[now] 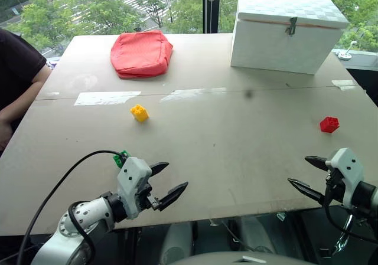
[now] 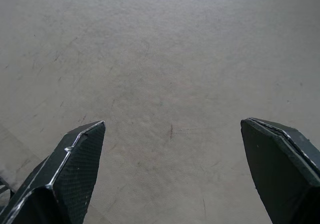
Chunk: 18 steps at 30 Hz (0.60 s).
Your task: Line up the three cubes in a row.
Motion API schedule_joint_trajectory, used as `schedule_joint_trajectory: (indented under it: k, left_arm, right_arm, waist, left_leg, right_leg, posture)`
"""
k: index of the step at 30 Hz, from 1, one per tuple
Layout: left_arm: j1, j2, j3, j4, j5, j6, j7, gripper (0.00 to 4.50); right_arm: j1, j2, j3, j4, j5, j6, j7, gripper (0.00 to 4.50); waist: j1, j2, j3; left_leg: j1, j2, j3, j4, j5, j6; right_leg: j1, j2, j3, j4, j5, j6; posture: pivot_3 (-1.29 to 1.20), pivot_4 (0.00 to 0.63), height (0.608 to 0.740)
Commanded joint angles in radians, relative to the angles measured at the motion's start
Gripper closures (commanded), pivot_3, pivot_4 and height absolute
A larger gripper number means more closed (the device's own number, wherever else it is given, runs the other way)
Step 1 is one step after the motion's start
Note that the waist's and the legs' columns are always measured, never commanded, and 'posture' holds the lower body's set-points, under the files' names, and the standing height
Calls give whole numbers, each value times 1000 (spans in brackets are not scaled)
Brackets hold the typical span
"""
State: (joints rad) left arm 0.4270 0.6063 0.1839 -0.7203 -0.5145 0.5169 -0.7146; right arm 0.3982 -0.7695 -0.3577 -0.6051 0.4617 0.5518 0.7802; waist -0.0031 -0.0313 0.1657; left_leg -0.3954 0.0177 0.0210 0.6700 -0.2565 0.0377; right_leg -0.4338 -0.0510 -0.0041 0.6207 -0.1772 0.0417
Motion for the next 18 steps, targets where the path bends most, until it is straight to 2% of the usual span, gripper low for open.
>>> schedule_joint_trajectory:
  k: [1, 4, 7, 9, 12, 18]
  left_arm:
    - [-48, -10, -10, -4, -33, -14, -2, 32]
    - [-177, -55, -13, 38, -98, 4, 17, 32]
    - [-270, -52, -28, 50, -126, 45, 26, 32]
    - [-355, -39, -52, 64, -138, 63, 15, 32]
    - [-482, -22, -103, 77, -166, 86, -31, 32]
    - [-686, -17, -219, 115, -171, 85, -117, 32]
  right_arm:
    - [-36, 20, 0, -13, -15, -6, -46, 50]
    - [-155, 86, 32, -62, -20, 102, -212, 50]
    - [-256, 59, 65, -99, -62, 231, -304, 50]
    - [-351, 51, 54, -93, -34, 355, -350, 50]
    - [-514, 67, 7, -16, 7, 539, -416, 50]
    - [-775, -21, 11, 214, -68, 757, -505, 50]
  waist:
    - [0, 0, 0]
    - [2, 0, 0]
    - [1, 0, 0]
    - [2, 0, 0]
    - [7, 0, 0]
    - [17, 1, 1]
  left_leg:
    - [0, 0, 0, 0, 0, 0]
    - [0, 0, -1, 1, 0, 0]
    - [0, 0, 0, 1, 0, 0]
    - [0, -1, 0, 1, 0, 0]
    - [-2, -2, 0, 1, 0, 1]
    - [-3, -7, 1, 0, 0, 2]
  right_leg:
    - [0, 0, 0, 0, 0, 0]
    - [0, 0, 0, 0, 0, 0]
    - [0, 0, 0, 0, 0, 0]
    - [0, 0, 1, 0, 0, 0]
    - [-1, 1, 0, 0, 0, 0]
    - [-1, 1, 2, 0, 2, -4]
  posture:
    - [0, 150, 740]
    - [0, 150, 740]
    - [0, 150, 740]
    - [0, 150, 740]
    - [0, 150, 740]
    - [0, 150, 740]
